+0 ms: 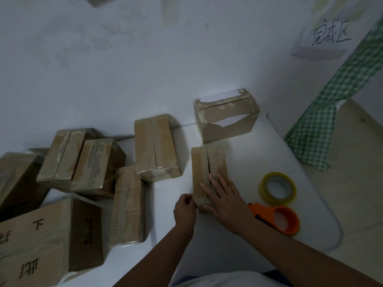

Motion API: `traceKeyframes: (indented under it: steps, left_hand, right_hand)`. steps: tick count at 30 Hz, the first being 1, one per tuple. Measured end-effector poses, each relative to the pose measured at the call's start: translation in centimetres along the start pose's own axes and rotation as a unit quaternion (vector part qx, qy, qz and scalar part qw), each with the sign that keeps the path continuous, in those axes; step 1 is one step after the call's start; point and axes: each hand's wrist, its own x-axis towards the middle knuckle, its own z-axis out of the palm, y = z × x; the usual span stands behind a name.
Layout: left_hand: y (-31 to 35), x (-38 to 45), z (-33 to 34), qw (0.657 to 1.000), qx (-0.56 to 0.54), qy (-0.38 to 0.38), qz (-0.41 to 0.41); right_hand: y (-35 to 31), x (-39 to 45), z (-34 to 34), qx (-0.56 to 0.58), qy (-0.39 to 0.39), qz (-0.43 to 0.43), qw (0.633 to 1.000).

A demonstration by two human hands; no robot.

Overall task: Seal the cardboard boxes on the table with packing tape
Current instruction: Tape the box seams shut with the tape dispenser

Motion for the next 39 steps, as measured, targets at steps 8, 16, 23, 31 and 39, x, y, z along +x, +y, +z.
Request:
traceKeyframes:
  steps: [8,16,23,31,39]
  left_hand:
    - [1.2,-0.6,-2.0,0.989,-0.002,-0.147,-0.024]
    - [1.6,-0.3,-4.0,0.986,0.064,-0.15,0.018]
    - [3.7,0.7,-4.4,0.986,0.104,-0.099,0.085]
    - [5.6,1.5,-3.8,0.962,0.161,-0.144,0.168]
    - [5.3,2.4,-6.1,0.93,0.296,-0.097,0.196]
  right_hand:
    - [0.0,0.1,0.4,0.0,0.013,-0.001,1.0]
    - [0.3,0.6,-1.1,0.144,0.018,-0.028,0.989]
    - [1.9,0.7,-3.3,0.359,0.133,0.139,0.913]
    - [1.1,1.8,-3.9,0.411,0.156,0.116,0.891]
    - [-0.1,1.8,-1.4,0.653,-0.071,0.192,0.729]
